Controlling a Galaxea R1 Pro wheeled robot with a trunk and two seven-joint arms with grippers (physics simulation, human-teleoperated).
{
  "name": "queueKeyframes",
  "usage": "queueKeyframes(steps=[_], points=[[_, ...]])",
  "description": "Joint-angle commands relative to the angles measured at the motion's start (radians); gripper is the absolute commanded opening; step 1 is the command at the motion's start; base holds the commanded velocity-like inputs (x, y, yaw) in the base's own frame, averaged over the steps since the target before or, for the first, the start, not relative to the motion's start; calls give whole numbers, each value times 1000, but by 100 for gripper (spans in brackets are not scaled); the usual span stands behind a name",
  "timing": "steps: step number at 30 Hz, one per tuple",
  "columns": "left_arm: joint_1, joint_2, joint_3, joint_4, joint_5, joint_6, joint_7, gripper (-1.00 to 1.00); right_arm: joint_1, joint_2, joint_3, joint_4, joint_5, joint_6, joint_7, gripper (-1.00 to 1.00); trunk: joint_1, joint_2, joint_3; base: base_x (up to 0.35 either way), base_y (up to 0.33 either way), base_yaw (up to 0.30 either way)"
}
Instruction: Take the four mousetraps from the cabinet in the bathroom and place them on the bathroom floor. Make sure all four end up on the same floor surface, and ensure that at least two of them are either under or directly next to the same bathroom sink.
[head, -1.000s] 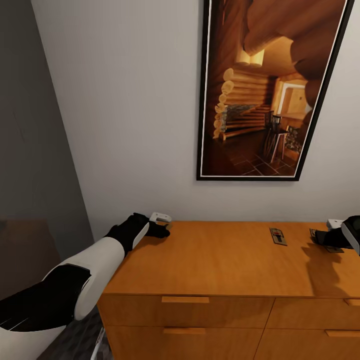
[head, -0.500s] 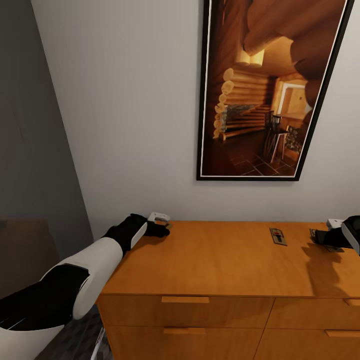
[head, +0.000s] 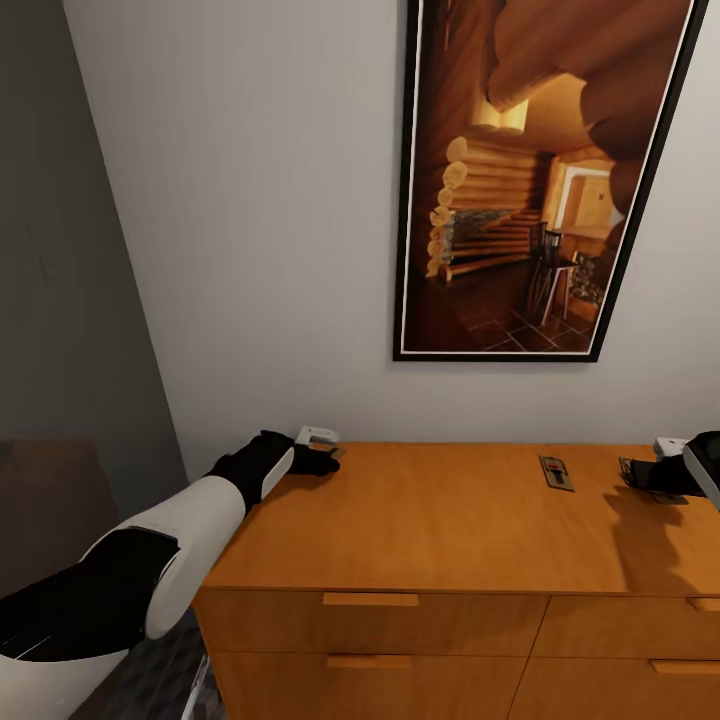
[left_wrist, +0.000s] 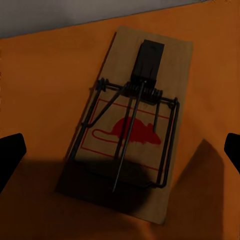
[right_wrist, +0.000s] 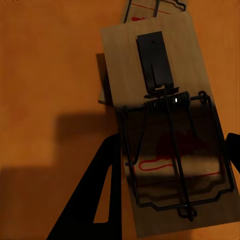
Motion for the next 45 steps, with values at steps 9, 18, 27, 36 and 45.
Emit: queueKeyframes(steps=[9, 18, 27, 36, 45], points=[[0, 1, -4, 20, 6, -2, -1, 100, -1, -2, 5, -1, -7, 4, 0, -100, 0, 0, -1, 0, 0, 0], [0, 1, -4, 24, 4, -3, 5, 100, -1, -2, 5, -1, -7, 4, 0, -100, 0, 0, -1, 0, 0, 0], [0, 1, -4, 41, 3, -4, 6, 100, -1, -2, 5, -1, -7, 4, 0, -100, 0, 0, -1, 0, 0, 0], [0, 1, -5, 55, 0, -4, 6, 100, -1, -2, 5, -1, -7, 4, 0, -100, 0, 0, -1, 0, 0, 0], [0, 0, -6, 60, -4, -3, 7, 100, -1, -2, 5, -1, -7, 4, 0, -100, 0, 0, -1, 0, 0, 0]])
